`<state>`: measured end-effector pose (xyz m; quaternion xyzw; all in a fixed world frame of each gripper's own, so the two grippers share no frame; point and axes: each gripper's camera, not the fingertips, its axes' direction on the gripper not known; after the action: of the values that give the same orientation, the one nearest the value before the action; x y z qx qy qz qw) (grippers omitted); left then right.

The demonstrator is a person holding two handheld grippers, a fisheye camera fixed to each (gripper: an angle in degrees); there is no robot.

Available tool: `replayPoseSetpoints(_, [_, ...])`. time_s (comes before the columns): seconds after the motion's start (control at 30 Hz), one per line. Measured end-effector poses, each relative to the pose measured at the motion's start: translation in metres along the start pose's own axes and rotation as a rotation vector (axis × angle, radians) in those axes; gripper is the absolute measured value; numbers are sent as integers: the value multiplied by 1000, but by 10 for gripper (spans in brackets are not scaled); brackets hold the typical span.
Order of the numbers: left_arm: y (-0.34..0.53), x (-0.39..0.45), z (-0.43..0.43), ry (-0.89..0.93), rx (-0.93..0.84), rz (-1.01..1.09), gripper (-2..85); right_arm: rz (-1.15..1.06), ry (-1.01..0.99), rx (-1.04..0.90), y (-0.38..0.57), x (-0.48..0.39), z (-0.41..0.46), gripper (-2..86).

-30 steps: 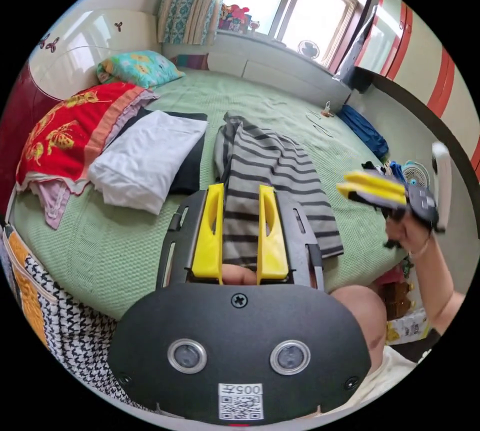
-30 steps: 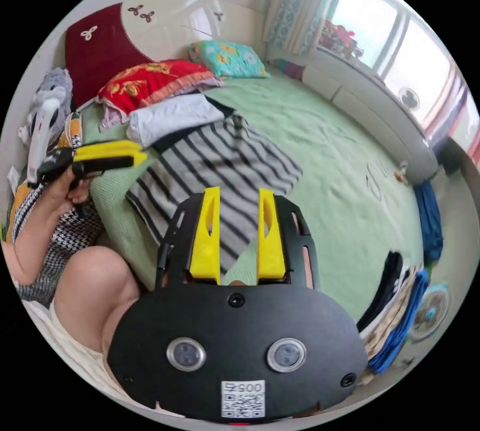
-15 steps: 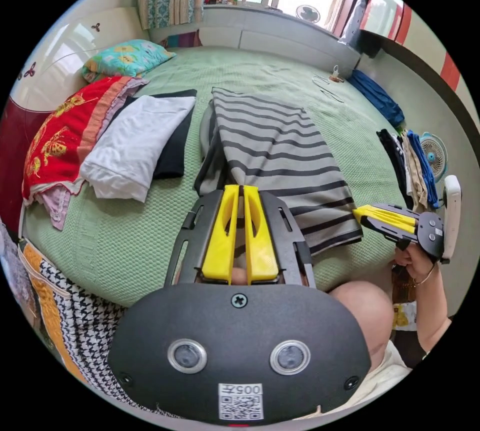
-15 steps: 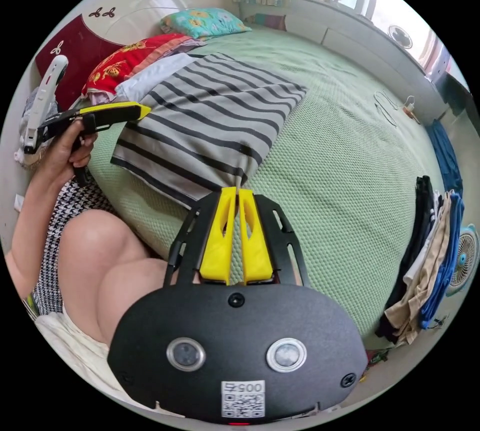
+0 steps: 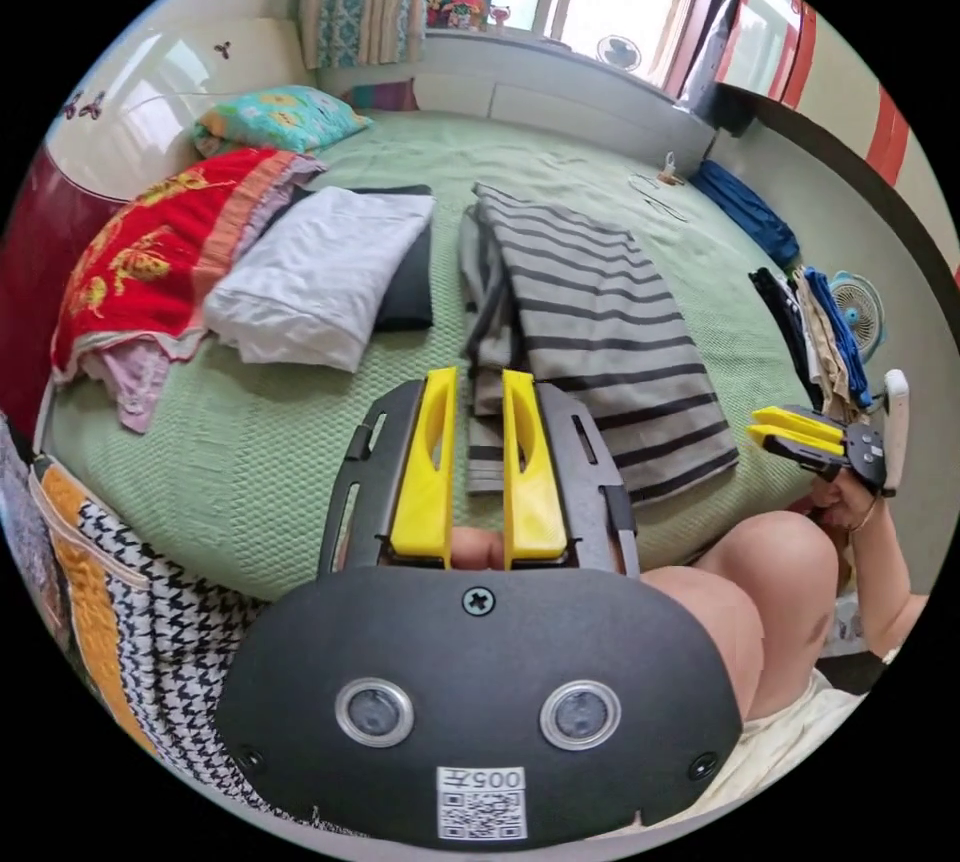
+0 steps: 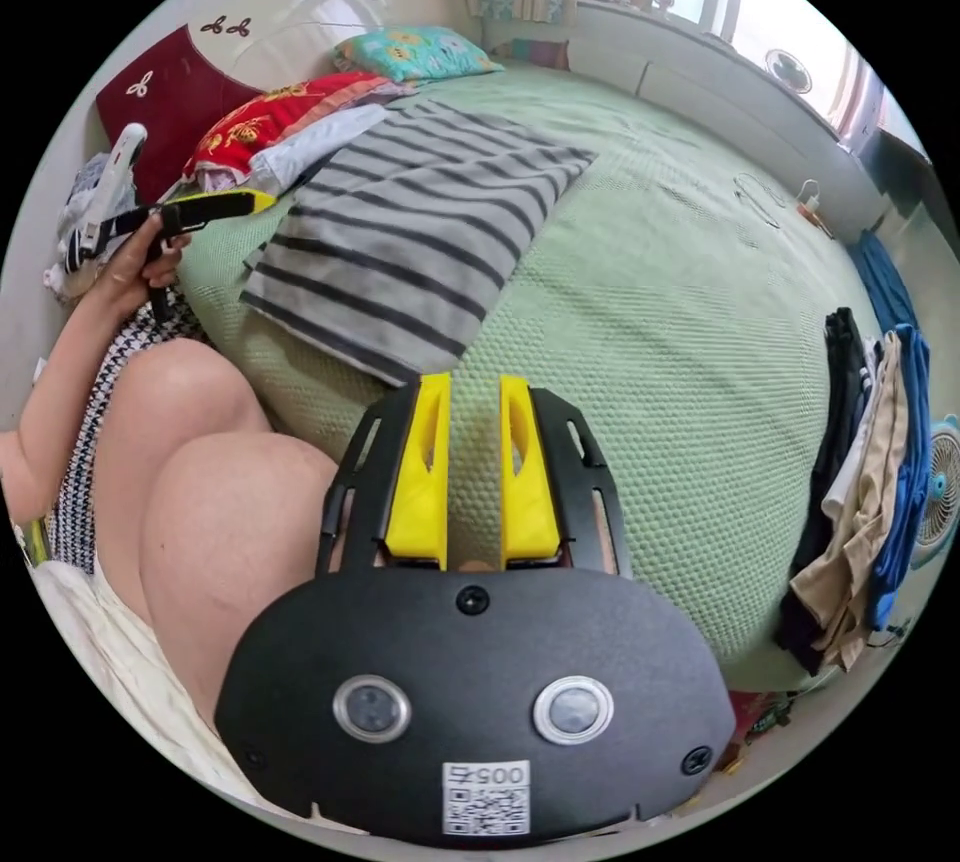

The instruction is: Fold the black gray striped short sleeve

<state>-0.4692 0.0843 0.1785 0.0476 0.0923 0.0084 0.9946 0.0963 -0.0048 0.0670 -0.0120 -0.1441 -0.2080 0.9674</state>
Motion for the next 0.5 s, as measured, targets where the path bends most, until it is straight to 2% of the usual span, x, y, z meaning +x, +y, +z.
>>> replayPoseSetpoints(0.13, [-66,23,13,-14,76,60,81,19,79,127,-39,13,-3,62])
replayPoseSetpoints(0.23, [-129,50,50,1,59,93,92,34,120,161,-90,24,17,82])
replayPoseSetpoints(0.37, [-195,82,115,18,-51,97,114,94,88,107,-159,47,64,87])
replayPoseSetpoints(0.5, [-220,108,157,-80,-126,129,115,149,66,-38,-196,68,119,92])
